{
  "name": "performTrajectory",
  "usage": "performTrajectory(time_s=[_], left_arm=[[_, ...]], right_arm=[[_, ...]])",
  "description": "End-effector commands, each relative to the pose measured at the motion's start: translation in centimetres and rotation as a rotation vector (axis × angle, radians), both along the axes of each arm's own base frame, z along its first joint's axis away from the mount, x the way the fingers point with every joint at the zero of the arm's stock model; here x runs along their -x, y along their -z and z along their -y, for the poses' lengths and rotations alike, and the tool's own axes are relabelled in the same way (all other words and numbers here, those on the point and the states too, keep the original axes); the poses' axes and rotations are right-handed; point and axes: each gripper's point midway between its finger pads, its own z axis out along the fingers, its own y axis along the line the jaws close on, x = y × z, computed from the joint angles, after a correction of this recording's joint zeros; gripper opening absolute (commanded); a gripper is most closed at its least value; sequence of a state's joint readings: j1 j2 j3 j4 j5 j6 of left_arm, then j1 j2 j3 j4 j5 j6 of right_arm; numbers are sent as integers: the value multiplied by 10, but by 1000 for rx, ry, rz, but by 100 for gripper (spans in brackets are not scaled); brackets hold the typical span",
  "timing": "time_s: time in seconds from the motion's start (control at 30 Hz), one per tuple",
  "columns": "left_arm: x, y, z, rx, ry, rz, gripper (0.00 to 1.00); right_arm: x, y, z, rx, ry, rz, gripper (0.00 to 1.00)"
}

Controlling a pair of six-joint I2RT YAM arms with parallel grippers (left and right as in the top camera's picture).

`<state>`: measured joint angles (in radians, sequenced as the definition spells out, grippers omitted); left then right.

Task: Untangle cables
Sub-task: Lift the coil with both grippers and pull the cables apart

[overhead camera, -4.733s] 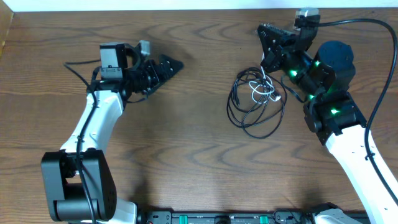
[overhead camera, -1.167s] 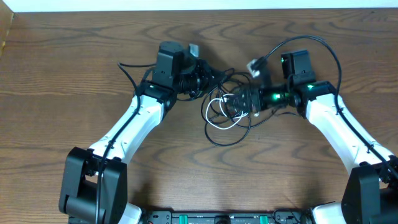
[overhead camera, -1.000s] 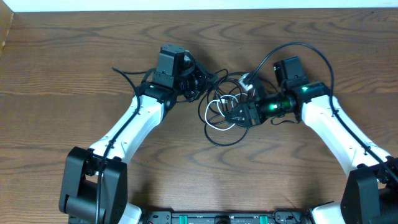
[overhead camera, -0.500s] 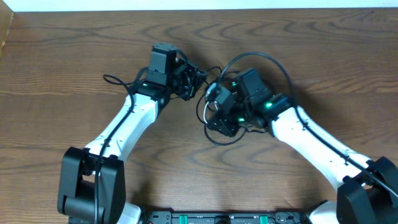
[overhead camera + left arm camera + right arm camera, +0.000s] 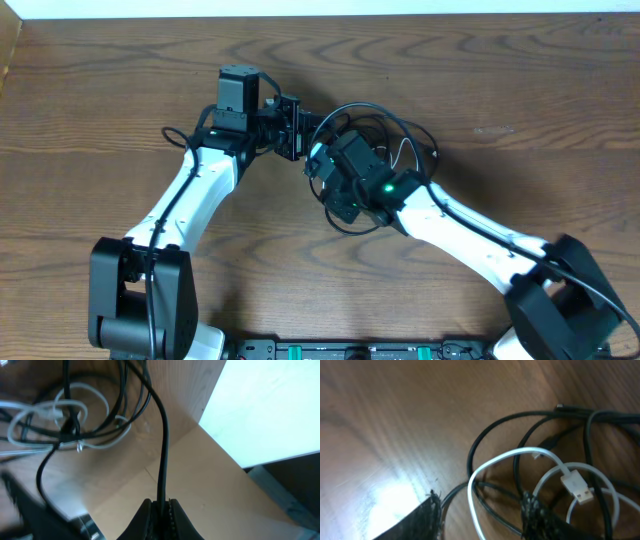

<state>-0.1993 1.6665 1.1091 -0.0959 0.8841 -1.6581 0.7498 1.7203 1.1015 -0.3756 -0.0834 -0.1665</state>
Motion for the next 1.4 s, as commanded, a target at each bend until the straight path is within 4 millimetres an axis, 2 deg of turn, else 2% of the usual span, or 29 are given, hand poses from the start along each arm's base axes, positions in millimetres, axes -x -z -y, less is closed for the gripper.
performTrajectory(time_s=[0.0, 0.2, 0.3, 0.4, 0.5, 0.6, 0.67, 0.8, 0.97, 1.07, 1.2, 1.3, 1.37], left_arm=[[9, -11, 8, 87, 22, -84, 7], [8, -10, 7, 95, -1, -116, 8], [6, -9, 6, 88, -10, -115, 8], [6, -9, 7, 89, -10, -115, 8], [7, -9, 7, 89, -9, -115, 7], [7, -9, 7, 91, -7, -116, 8], [7, -9, 7, 90, -7, -115, 8], [7, -9, 7, 90, -8, -115, 8], [6, -9, 6, 88, -10, -115, 8], [6, -9, 6, 88, -10, -114, 8], [6, -9, 6, 88, -10, -115, 8], [6, -9, 6, 88, -10, -114, 8], [5, -8, 5, 78, -21, -110, 8]], right_arm=[[-8, 19, 3, 58, 9, 27, 51], [-18, 43, 0, 149, -8, 97, 54], [-16, 49, -1, 184, -24, 114, 53], [-13, 53, -2, 209, -33, 122, 48], [-11, 55, -1, 231, -45, 127, 37], [-6, 59, 4, 263, -70, 115, 33], [-3, 61, 5, 279, -89, 109, 26], [5, 63, 6, 314, -141, 105, 33], [20, 68, 8, 364, -202, 85, 30], [23, 69, 9, 377, -221, 82, 26], [23, 69, 9, 376, -220, 82, 1], [22, 60, 9, 365, -218, 93, 1], [22, 41, 8, 339, -210, 117, 1]])
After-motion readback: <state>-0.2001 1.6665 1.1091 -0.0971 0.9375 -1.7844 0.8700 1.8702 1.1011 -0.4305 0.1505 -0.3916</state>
